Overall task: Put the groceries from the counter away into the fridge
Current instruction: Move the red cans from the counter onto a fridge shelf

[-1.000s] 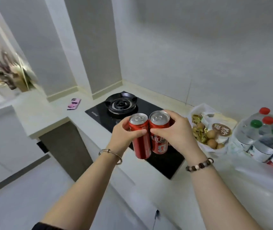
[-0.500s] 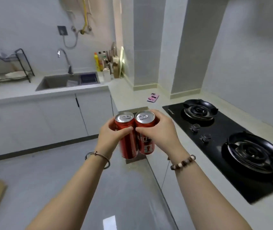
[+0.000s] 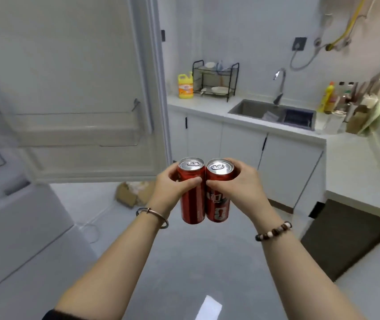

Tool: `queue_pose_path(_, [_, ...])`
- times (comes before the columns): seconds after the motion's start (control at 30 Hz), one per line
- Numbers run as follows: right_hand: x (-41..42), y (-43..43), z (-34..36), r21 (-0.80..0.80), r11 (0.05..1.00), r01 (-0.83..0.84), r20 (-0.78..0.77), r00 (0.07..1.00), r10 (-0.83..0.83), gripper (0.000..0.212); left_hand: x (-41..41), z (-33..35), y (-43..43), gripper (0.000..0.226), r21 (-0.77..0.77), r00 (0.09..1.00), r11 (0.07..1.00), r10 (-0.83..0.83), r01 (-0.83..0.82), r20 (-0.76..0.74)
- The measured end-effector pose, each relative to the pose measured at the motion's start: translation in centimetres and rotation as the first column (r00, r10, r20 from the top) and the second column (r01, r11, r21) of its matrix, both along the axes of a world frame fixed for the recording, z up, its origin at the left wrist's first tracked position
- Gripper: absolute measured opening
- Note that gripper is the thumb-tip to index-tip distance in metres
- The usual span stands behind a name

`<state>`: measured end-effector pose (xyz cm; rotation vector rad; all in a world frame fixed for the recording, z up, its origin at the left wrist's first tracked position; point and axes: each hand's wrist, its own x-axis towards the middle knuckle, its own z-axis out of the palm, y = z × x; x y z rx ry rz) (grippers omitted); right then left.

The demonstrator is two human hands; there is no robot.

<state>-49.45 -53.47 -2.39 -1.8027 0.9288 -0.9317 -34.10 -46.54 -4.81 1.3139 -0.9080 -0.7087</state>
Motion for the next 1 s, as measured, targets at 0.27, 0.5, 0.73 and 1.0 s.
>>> queue_pose_path(0.27, [8.9, 1.8, -0.2, -0.032, 0.915, -0.402, -0.016, 0.915, 0.402, 0.037, 5.5, -0.1, 7.2, 0.043, -0.032, 0.903, 0.902, 0.429, -0.43, -0.025])
queue_pose_path(0.5, [16.3, 6.4, -0.1, -0.033, 0.801, -0.597, 0.01, 0.802, 0.598, 0.037, 9.7, 0.3, 13.8, 0.03, -0.015, 0.751, 0.751, 0.66, -0.66, -0.025])
queue_pose_path(0.73, [25.3, 11.2, 0.7, -0.024, 0.762, -0.647, 0.104, 0.757, 0.646, 0.043, 17.8, 1.7, 19.7, 0.017, -0.051, 0.592, 0.59, 0.803, -0.806, -0.063])
queue_pose_path(1.0, [39.0, 18.9, 1.9, -0.005, 0.768, -0.641, 0.269, 0.739, 0.618, 0.042, 29.1, 4.0, 28.3, 0.018, -0.061, 0.502, 0.505, 0.863, -0.861, 0.055])
